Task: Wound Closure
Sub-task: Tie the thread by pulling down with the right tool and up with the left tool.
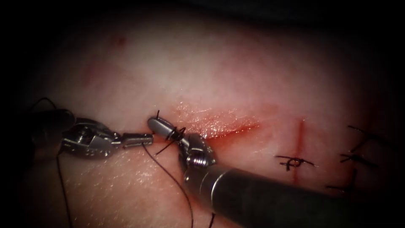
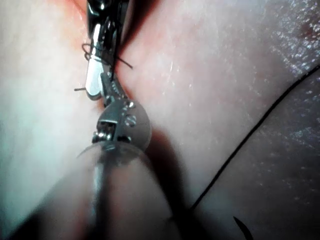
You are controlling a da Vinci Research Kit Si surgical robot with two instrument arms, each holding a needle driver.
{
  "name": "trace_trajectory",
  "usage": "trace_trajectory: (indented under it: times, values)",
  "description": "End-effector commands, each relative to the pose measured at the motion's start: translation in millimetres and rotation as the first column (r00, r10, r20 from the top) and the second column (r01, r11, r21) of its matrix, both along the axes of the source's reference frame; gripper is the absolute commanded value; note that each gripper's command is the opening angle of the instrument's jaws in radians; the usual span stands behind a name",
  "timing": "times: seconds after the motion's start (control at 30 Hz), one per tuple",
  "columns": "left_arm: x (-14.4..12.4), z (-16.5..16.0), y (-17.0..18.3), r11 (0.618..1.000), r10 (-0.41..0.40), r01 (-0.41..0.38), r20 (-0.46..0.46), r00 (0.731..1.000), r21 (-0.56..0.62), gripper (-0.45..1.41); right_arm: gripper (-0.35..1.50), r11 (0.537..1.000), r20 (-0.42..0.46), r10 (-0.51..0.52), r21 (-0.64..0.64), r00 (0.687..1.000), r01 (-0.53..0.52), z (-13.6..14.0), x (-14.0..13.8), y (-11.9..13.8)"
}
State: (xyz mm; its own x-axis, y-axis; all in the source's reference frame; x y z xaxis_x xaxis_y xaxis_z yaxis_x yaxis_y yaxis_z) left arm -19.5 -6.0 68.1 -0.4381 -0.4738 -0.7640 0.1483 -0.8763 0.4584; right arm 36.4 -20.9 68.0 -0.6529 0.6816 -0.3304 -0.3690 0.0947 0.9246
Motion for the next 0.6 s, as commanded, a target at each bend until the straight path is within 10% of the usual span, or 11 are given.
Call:
trace_trajectory:
  times: [0.03, 0.6]
  values:
    - [-0.4, 0.5, 0.8, 1.000, -0.006, 0.006, 0.005, 1.000, -0.002, -0.45, -0.35, 1.000, 0.021, -0.015, -0.028, 1.000, 0.015, 0.1, 0.9, -1.2]
    - [-0.8, -2.2, 9.7, 0.998, -0.054, 0.053, 0.014, 0.998, 0.022, -0.45, -0.35, 0.933, 0.376, -0.089, -0.292, 0.922, 0.210, -2.4, -1.1, -6.4]
